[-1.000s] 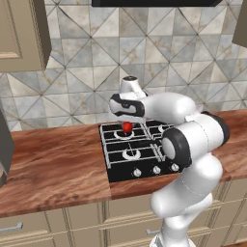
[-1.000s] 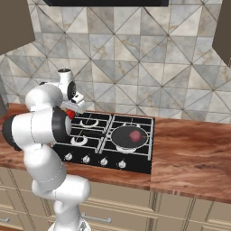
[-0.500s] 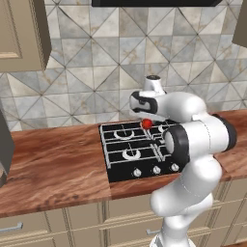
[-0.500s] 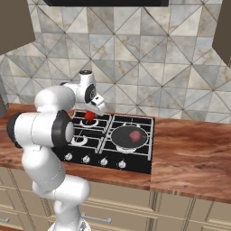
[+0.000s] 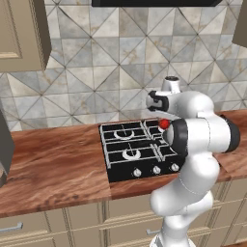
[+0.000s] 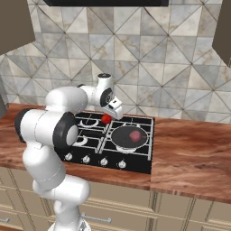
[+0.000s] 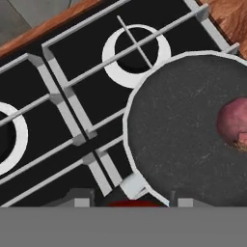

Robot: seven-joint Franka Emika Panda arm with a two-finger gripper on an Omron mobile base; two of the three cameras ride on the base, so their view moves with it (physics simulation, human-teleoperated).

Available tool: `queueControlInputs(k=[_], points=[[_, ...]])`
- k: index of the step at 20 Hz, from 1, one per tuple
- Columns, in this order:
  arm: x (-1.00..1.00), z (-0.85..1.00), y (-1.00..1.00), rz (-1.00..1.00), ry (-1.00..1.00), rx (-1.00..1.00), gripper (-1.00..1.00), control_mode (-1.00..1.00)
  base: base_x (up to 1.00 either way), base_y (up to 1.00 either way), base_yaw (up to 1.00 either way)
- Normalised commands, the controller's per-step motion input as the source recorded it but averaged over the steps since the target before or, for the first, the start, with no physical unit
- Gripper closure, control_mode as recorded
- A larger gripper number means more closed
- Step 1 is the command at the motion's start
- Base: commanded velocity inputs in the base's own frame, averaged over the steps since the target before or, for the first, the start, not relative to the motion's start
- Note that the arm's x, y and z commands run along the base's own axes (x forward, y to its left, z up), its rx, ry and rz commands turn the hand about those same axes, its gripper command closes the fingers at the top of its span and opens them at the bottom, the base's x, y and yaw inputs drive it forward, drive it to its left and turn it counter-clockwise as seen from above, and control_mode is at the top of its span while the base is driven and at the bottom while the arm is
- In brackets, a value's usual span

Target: Place the pan on the front right burner on the stove. Then place the tomato and the onion in the pan and turn on the front right burner.

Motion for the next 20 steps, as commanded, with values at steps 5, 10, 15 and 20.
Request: queueControlInputs(k=[5, 10, 15, 20], points=[[0.00, -0.32, -0.51, -0.06, 0.00, -0.04, 1.00, -1.00, 0.00, 0.00, 0.00], [0.00, -0.36, -0.39, -0.05, 0.00, -0.02, 1.00, -1.00, 0.00, 0.00, 0.00], [-0.04, -0.30, -0.12, -0.04, 0.00, -0.02, 1.00, -1.00, 0.00, 0.00, 0.00], [-0.12, -0.26, -0.03, -0.03, 0.00, -0.02, 1.00, -1.00, 0.00, 0.00, 0.00]])
